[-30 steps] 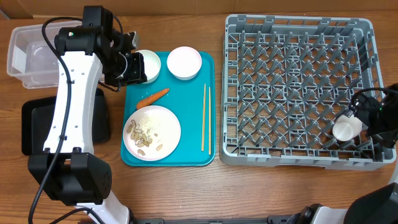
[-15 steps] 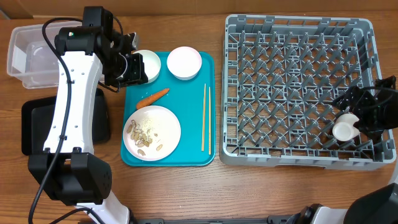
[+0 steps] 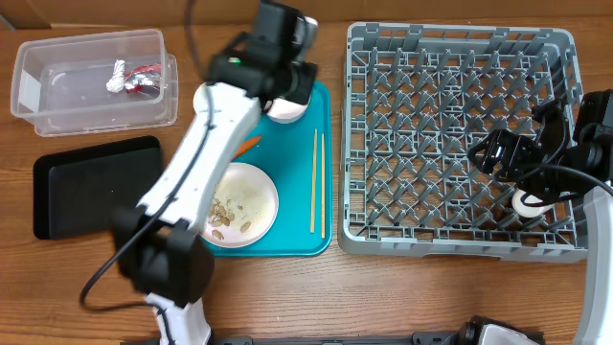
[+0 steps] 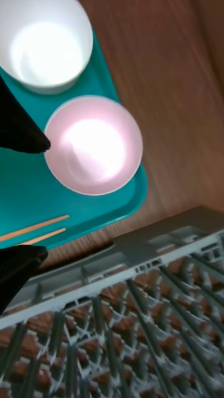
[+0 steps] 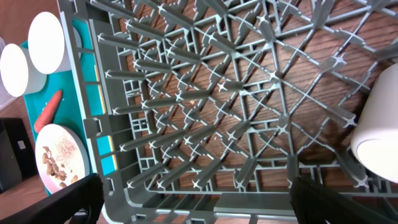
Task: Sort waste into correct bins and load items into the dishwasher
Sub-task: 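Grasp the pink-lined white bowl with the left gripper and lift it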
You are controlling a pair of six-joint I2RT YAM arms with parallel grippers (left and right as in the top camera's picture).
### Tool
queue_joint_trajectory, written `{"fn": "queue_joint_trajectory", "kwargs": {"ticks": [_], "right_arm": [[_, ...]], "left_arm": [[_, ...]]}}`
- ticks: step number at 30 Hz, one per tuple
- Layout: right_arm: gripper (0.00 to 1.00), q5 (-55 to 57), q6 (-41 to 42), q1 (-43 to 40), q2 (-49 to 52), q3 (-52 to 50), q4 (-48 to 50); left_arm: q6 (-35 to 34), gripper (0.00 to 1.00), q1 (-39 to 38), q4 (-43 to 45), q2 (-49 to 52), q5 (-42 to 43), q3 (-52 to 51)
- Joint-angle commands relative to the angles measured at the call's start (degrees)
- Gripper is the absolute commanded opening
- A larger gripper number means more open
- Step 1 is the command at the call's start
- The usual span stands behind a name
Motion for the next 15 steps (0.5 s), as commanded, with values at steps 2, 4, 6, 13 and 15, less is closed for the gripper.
{"fn": "queue_joint_trajectory", "kwargs": {"ticks": [2, 4, 6, 13, 15], "right_arm": [[0.99, 0.33, -0.61, 0.26, -0.57, 0.46, 0.13], [0.99, 0.35, -0.63, 0.26, -0.57, 0.46, 0.13], [0.99, 0.33, -0.63, 0.26, -0.57, 0.46, 0.13], [0.99, 0.33, -0.63, 0.26, -0.57, 0.46, 0.15], [0.99, 0.33, -0.61, 0.26, -0.57, 0.46, 0.15]], "left_arm": [[1.05, 0.49, -1.57, 0.04, 8.9, -6.21, 0.28], [1.05, 0.5, -1.66, 0.24, 10.71, -7.08, 0.28], [1.05, 0.5, -1.66, 0.59, 12.26, -7.15, 0.28], [1.07, 0.45, -1.66, 1.55, 17.38, -7.19, 0.28], [1.07, 0.37, -1.66, 1.7, 18.03, -7.19, 0.28]]}}
